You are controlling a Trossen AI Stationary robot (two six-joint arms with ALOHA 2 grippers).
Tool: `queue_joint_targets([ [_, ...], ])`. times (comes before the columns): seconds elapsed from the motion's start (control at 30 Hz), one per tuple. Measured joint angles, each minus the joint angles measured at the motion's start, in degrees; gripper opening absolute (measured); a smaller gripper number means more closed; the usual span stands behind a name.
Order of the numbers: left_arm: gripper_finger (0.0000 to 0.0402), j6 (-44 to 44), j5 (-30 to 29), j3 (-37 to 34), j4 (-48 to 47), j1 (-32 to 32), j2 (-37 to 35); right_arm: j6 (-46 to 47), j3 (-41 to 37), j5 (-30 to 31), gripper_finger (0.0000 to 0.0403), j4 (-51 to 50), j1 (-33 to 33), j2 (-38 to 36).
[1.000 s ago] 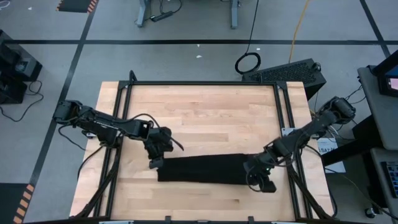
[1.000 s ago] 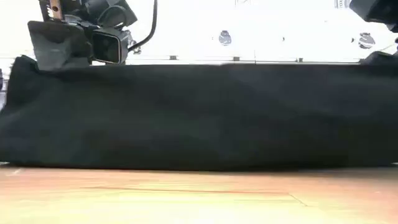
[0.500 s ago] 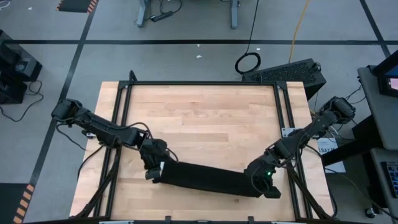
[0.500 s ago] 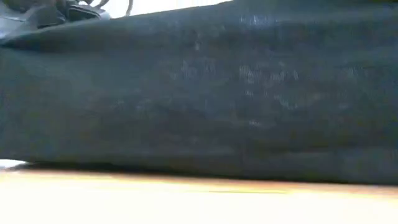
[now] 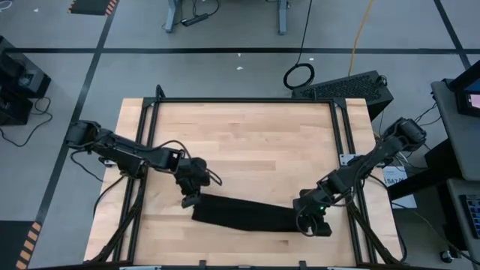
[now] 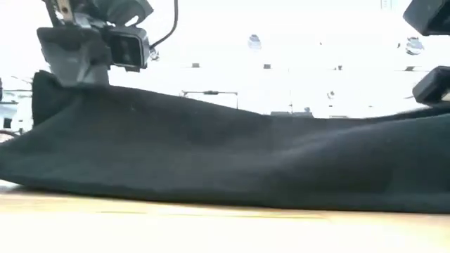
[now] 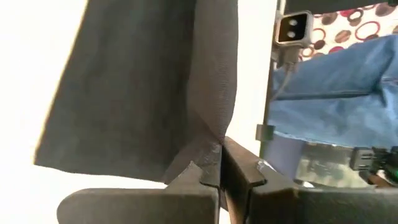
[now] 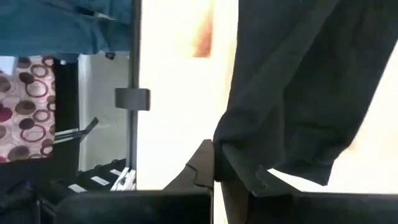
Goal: Roll napkin
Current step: Fold the black napkin
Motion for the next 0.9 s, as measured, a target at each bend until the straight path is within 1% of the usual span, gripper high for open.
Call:
queue_joint_targets([
  [0.1, 0.0006, 1.77, -0.39, -0.02, 0.07, 0.94, 1.42, 1.98, -0.02, -0.03, 0.0002, 0.02, -0.01, 1.08],
  [0.17, 0.0006, 1.90, -0.29, -0.02, 0.29, 1.30, 2.02, 4.28, -0.02, -1.58, 0.0002, 0.45, 0.01, 1.20],
  [0.3, 0.0006, 0.34, 2.69, -0.02, 0.51, 1.42, 1.44, 9.56, -0.02, -9.80, 0.0002, 5.03, 0.58, -0.25],
  [0.37, 0.0006, -0.65, 4.71, -0.02, 0.89, 1.40, 0.39, 12.53, -0.01, -12.35, 0.0002, 8.98, 1.27, -1.29],
  [0.4, 0.0006, -1.25, 5.53, -0.02, 0.95, 1.40, -0.19, 13.67, 0.00, -12.67, 0.0002, 10.70, 1.83, -1.79],
  [0.53, 0.0006, -1.35, 7.63, -0.02, 0.77, 1.27, -1.63, 15.35, 0.07, -11.60, 0.0002, 15.03, 3.60, -2.83],
  [0.67, 0.0006, -0.67, 7.43, 0.00, 0.71, 1.25, -1.59, 17.59, 0.02, -9.12, 0.0002, 14.56, 4.88, -2.31],
  [0.77, 0.0006, -0.07, 5.59, 0.00, 0.63, 1.25, -1.59, 19.11, 0.02, -6.91, 0.0002, 14.38, 6.27, -2.30],
  [0.9, 0.0006, -2.84, 6.50, 0.00, 0.75, 1.24, -1.59, 21.42, 0.00, -3.35, 0.0002, 14.49, 8.64, -2.30],
])
